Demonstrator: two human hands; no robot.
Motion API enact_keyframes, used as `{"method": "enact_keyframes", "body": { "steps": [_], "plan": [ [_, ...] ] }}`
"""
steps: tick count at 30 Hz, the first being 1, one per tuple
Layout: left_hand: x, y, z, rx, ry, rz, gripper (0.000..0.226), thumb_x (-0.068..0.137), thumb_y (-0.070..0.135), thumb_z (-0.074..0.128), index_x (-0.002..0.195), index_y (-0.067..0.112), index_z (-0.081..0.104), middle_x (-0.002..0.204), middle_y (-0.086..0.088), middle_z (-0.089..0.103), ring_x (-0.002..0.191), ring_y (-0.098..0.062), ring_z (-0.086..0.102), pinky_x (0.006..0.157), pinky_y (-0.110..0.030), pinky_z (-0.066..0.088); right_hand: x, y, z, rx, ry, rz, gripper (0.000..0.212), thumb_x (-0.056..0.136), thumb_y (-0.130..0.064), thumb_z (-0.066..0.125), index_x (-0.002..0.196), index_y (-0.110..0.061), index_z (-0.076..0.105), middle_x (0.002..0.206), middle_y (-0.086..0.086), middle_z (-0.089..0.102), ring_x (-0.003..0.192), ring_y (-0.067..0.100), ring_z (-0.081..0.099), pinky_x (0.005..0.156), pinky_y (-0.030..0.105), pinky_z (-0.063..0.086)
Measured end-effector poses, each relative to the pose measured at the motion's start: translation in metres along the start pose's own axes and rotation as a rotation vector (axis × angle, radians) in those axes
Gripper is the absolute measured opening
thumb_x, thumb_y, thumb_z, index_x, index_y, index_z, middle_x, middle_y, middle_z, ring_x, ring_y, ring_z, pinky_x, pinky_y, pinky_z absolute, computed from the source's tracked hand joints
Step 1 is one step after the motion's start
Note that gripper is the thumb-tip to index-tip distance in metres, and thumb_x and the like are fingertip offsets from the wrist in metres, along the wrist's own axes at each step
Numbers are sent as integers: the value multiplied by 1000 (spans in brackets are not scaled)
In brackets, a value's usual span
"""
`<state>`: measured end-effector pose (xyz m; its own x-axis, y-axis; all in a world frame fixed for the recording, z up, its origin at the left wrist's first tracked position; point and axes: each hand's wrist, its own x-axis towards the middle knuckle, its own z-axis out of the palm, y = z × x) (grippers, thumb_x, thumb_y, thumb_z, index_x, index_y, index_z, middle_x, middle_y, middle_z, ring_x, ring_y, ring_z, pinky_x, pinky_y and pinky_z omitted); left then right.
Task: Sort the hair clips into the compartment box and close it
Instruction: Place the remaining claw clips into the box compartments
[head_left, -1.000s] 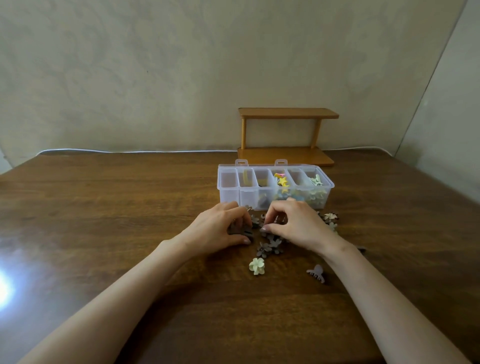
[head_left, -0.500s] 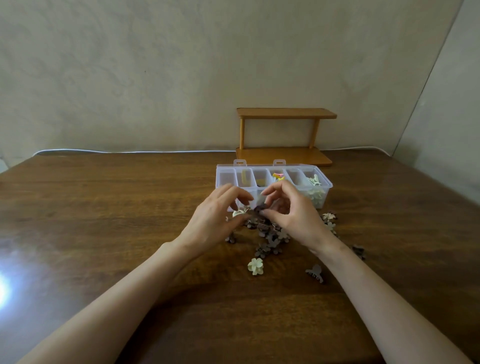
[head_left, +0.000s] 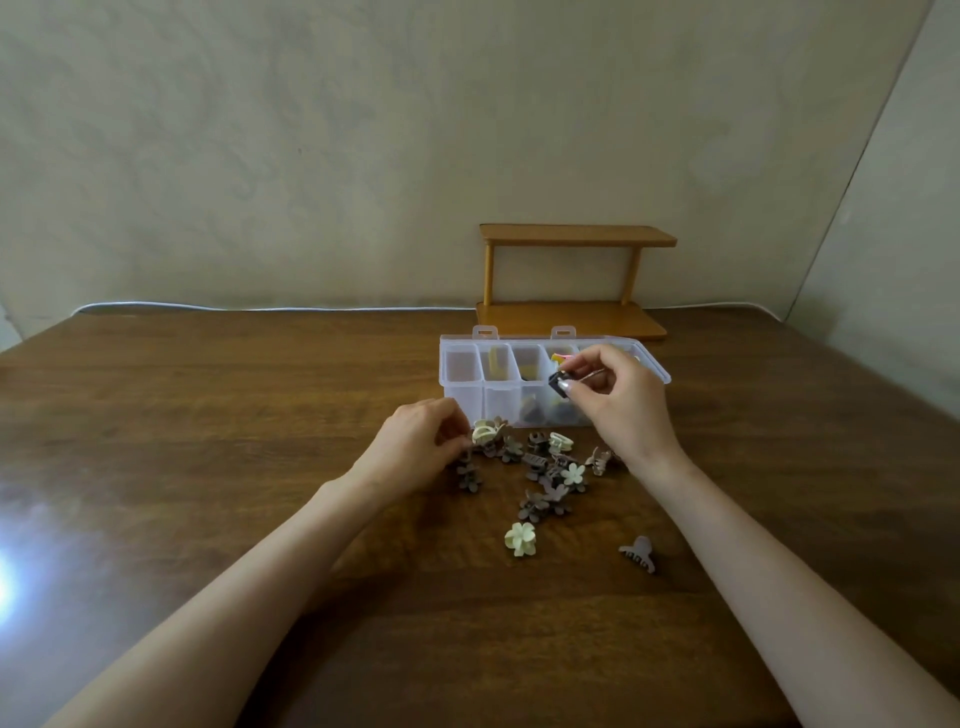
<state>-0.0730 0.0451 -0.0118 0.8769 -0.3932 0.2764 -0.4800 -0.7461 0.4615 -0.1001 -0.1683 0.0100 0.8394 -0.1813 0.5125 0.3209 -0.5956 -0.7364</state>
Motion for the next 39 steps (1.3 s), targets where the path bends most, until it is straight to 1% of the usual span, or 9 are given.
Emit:
{"method": "enact_keyframes", "body": {
  "steps": [4, 6, 10, 13, 19, 24, 27, 32, 39],
  "plan": [
    [-1, 5, 0, -45, 18, 20, 14, 86, 17, 63, 99, 13, 61, 96, 2, 62, 85, -8, 57, 73, -16, 47, 13, -5, 6, -21, 12, -15, 11, 85, -6, 64, 92, -13, 63, 95, 5, 63, 81, 9, 58, 63, 9, 46],
    [-1, 4, 0, -59, 25, 26, 12, 87, 17, 62, 98, 13, 60, 97, 1, 62, 84, -9, 57, 73, -18, 48, 21, -6, 9, -45, -3, -17, 14, 84, -7, 65, 96, -15, 64, 101, 5, 63, 83, 9, 58, 65, 10, 46],
    [-1, 4, 0, -80, 29, 47, 11, 89, 15, 58, 99, 12, 60, 100, -1, 63, 87, -10, 58, 76, -21, 51, 30, -8, 9, -128, 10, -43, 19, 84, -6, 66, 102, -14, 65, 103, 4, 61, 76, 2, 54, 60, 0, 41],
    [-1, 3, 1, -64, 29, 64, 11, 90, 16, 57, 100, 13, 59, 103, 0, 62, 91, -11, 58, 80, -27, 52, 25, -7, 5, -137, 16, -65, 17, 86, -5, 63, 100, -14, 66, 103, 3, 63, 81, 5, 56, 62, 2, 42],
    [-1, 0, 8, -7, -8, 73, 16, 93, 17, 50, 105, 19, 61, 111, 2, 60, 100, -12, 57, 87, -34, 51, 2, -3, -3, -120, -33, -156, 15, 87, -4, 59, 95, -13, 68, 92, -4, 64, 70, 0, 53, 61, 6, 42],
    [-1, -3, 7, 41, 0, 64, 19, 90, 11, 48, 97, 19, 64, 105, 5, 53, 95, -12, 54, 80, -30, 50, -8, 12, 0, -213, -100, -218, 19, 86, -3, 61, 93, -18, 69, 93, -4, 65, 79, 4, 56, 65, 6, 43],
    [-1, -4, 9, 32, 24, 70, 16, 93, 20, 50, 106, 21, 58, 108, 6, 51, 95, -9, 54, 79, -28, 51, -6, 16, -1, -210, -96, -199, 18, 87, -2, 60, 93, -17, 69, 93, -4, 65, 77, 3, 55, 63, 5, 42],
    [-2, -3, 11, 101, -69, 109, 30, 93, 32, 49, 122, 25, 55, 118, 4, 51, 108, -10, 48, 90, -34, 48, -6, 19, 0, -241, -109, -183, 16, 88, -6, 61, 93, -17, 70, 94, -4, 65, 78, 3, 55, 62, 9, 44],
    [-2, -3, 9, 81, 12, 60, 19, 92, 28, 52, 109, 22, 60, 104, 6, 52, 93, -8, 52, 79, -26, 50, -9, 16, 1, -259, -164, -173, 16, 87, -6, 60, 92, -18, 70, 92, -2, 65, 77, 8, 57, 67, 16, 46]
  ]
}}
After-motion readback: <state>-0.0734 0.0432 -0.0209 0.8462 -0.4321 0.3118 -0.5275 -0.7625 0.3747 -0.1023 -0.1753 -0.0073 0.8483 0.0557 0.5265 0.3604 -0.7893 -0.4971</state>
